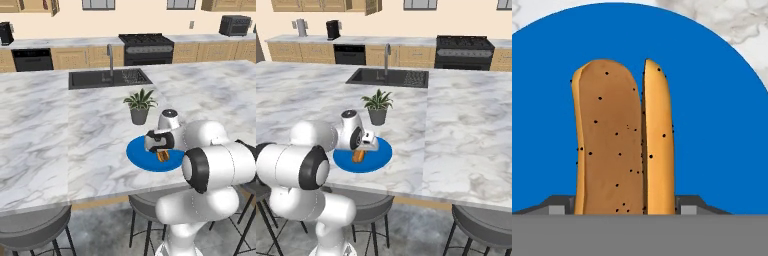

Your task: Move the hot dog bun to the plate on the dining table and place the condiment next to that plate. Then navigate to the fridge and take the sausage and place it on the plate as well.

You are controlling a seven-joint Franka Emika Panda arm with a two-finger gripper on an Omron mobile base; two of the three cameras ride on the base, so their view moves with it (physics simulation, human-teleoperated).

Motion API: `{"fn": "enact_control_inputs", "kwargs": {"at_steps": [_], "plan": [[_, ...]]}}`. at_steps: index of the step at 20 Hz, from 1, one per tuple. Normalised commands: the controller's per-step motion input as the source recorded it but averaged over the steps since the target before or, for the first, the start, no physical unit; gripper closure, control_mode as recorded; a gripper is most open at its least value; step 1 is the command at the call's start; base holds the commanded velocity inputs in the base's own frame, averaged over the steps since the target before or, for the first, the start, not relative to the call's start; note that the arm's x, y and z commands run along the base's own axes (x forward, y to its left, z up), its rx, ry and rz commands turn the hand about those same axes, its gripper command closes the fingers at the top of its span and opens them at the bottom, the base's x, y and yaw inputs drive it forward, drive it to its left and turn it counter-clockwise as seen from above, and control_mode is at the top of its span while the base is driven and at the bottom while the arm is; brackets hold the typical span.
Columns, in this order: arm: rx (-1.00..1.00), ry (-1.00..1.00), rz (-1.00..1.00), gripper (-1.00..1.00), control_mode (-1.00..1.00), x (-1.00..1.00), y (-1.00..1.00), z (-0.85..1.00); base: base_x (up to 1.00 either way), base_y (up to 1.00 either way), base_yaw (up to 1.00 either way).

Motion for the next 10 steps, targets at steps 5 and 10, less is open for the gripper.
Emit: {"fn": "enact_control_inputs", "kwargs": {"at_steps": [5, 10], "plan": [[0.00, 0.00, 0.01, 1.00, -1.00, 0.21, -0.02, -0.25, 0.00, 0.00, 0.00], [0.00, 0.00, 0.01, -1.00, -1.00, 0.20, -0.01, -0.18, 0.00, 0.00, 0.00]]}}
